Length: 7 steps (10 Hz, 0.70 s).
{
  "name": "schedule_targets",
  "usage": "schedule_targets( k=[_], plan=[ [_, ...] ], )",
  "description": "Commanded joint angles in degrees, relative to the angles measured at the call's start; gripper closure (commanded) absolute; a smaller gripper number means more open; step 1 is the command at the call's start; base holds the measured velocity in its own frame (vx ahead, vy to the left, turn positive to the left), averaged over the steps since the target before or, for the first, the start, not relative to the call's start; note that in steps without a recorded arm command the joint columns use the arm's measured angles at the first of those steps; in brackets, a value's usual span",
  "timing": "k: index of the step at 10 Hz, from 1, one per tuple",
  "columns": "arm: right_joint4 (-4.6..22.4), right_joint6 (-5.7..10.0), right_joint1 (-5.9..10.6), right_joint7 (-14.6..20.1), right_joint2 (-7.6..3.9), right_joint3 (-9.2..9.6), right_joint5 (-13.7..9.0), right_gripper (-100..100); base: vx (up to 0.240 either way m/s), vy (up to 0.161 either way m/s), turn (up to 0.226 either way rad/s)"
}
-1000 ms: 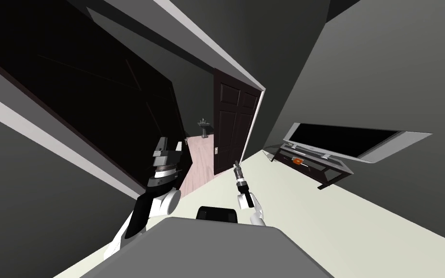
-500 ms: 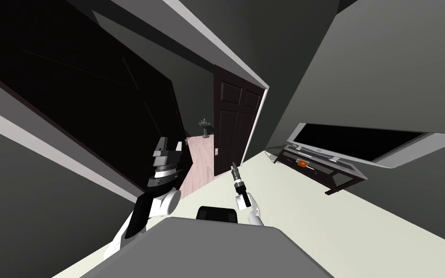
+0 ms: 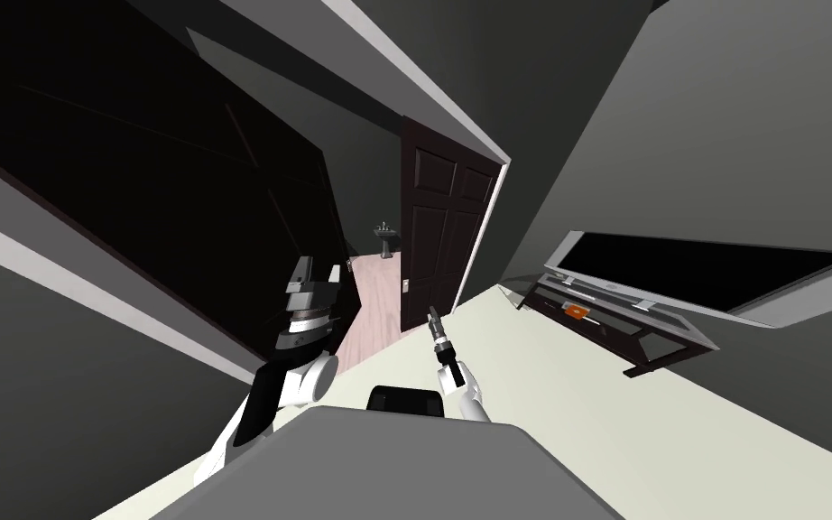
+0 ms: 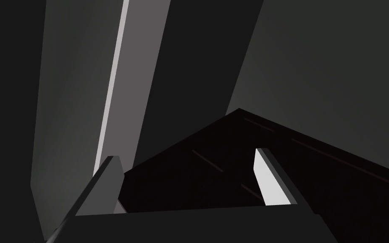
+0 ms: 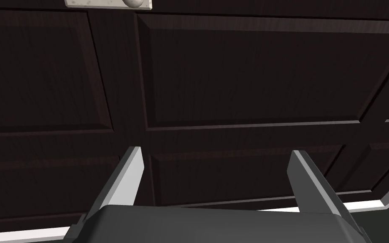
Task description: Push the door open
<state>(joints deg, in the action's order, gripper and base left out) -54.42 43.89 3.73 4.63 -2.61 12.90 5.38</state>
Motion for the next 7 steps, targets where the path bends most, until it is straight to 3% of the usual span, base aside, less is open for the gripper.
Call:
schedule_targets(
  k=[1,6,7],
  plan=[
    [2.9,0.45,1.07,0.4,0.36,0.71,0.2,-100,0.078,-0.017,0.055],
    [11.1,1.70,4.35,1.7,1.39,2.59,0.8,-100,0.100,-0.028,0.051],
    [11.1,1.70,4.35,1.7,1.39,2.59,0.8,-100,0.057,-0.021,0.021]
  ],
)
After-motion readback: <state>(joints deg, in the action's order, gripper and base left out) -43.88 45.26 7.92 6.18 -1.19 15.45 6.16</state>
